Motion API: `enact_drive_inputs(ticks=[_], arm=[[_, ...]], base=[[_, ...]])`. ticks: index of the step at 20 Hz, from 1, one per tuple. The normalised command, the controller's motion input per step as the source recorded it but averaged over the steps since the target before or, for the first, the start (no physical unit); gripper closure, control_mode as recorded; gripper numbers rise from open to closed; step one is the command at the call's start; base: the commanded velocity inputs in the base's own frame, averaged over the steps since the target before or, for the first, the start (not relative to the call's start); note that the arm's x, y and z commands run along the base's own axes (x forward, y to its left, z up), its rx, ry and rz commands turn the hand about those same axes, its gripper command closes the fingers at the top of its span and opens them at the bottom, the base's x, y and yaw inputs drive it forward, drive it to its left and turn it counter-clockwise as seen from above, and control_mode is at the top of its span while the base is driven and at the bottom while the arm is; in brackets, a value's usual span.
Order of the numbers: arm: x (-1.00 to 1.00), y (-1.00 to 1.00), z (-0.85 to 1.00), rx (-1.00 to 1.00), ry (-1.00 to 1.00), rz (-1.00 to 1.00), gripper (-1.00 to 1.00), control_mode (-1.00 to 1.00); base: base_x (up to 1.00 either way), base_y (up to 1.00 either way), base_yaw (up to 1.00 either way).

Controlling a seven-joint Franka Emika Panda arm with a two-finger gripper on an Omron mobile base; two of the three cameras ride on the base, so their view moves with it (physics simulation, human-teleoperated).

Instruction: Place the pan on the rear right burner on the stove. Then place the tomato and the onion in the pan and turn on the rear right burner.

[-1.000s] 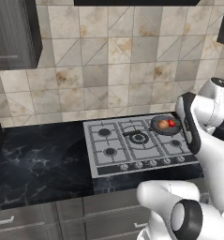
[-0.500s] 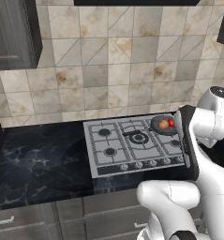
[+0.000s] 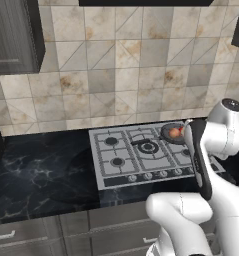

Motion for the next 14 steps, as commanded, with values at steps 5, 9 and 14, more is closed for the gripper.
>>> enact_drive_inputs(ticks=[5, 9, 14], arm=[[0.00, 0.12, -0.22, -0.08, 0.04, 0.09, -1.00, -1.00], [0.01, 0.21, -0.27, -0.13, 0.05, 0.03, -1.00, -1.00], [0.00, 0.08, -0.27, -0.04, 0.06, 0.03, -1.00, -1.00]], base=[[0.00, 0.00, 0.00], [0.00, 0.00, 0.00], [0.00, 0.00, 0.00]])
